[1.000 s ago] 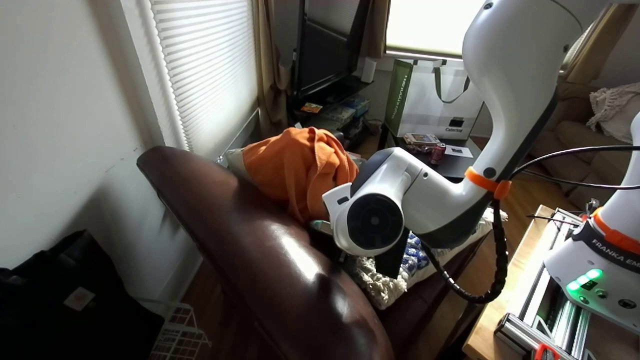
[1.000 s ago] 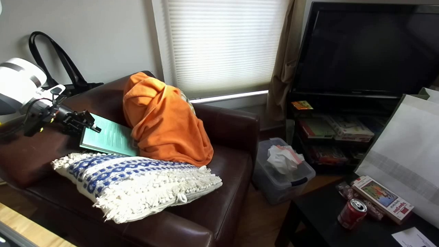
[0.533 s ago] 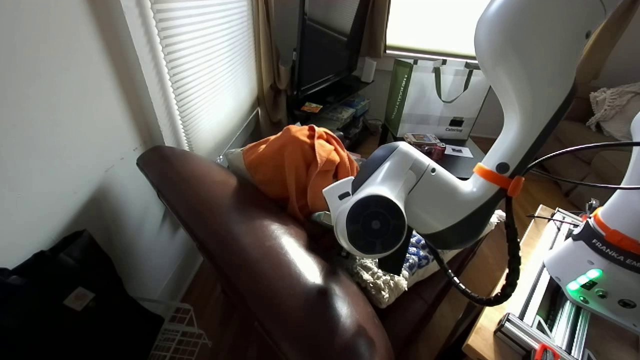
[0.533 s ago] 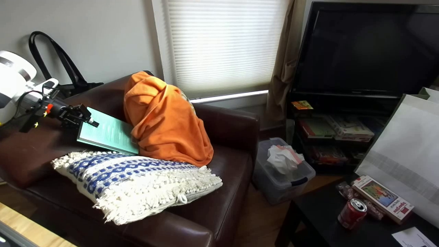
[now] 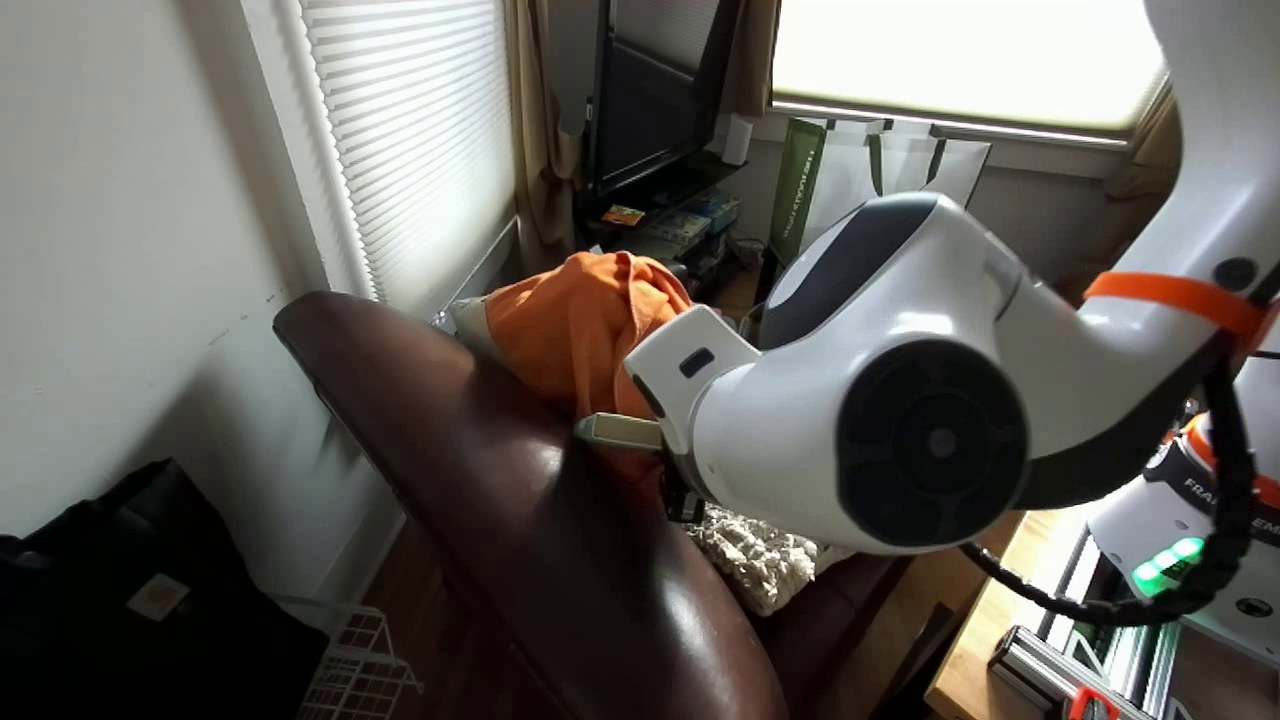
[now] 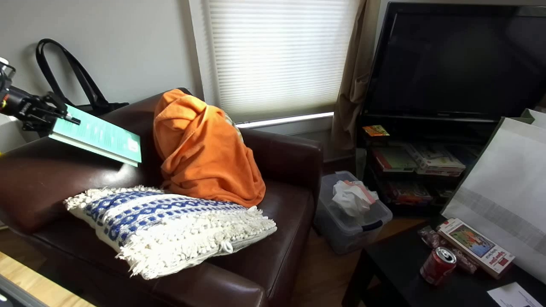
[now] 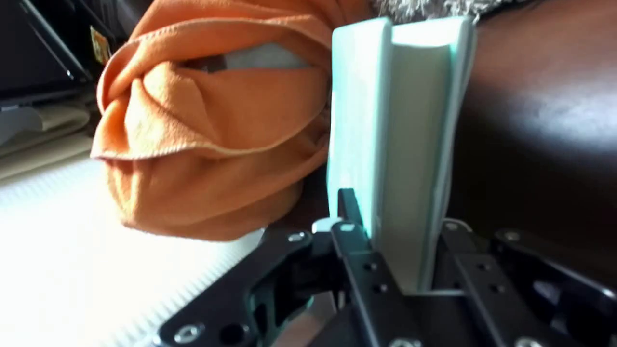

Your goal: Pick up the book and place it on the top of the backrest of the couch

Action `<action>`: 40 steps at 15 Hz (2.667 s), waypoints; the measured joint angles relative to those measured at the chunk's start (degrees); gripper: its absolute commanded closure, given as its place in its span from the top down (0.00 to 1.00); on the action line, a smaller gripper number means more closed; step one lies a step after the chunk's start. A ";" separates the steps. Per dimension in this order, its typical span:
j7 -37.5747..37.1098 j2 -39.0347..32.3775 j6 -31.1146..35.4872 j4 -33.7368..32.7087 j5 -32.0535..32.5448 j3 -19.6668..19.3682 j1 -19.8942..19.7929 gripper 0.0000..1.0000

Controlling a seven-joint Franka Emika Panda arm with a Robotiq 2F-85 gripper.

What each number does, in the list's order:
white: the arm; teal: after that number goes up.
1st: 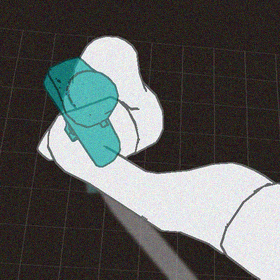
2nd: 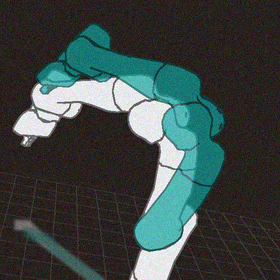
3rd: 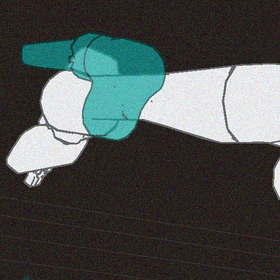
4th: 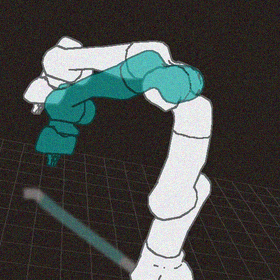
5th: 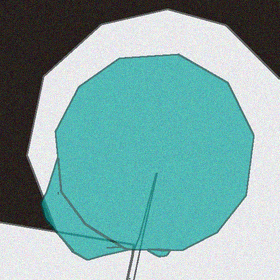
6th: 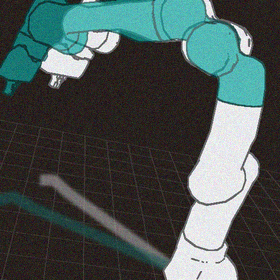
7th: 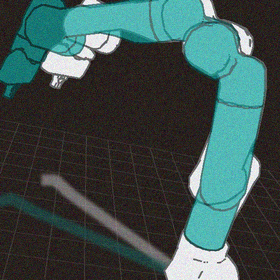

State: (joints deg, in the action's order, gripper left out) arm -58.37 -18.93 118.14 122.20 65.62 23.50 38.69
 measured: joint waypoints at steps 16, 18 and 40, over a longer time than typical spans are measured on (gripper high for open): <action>22.46 -0.27 -7.44 -2.21 5.78 1.12 1.07 0.07; 22.36 -0.48 -7.91 -2.17 7.32 1.12 1.23 0.07; 14.71 -11.62 1.76 -9.47 42.37 -0.02 1.30 0.07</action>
State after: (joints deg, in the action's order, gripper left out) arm -43.66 -30.55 119.91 112.72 107.99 23.48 40.00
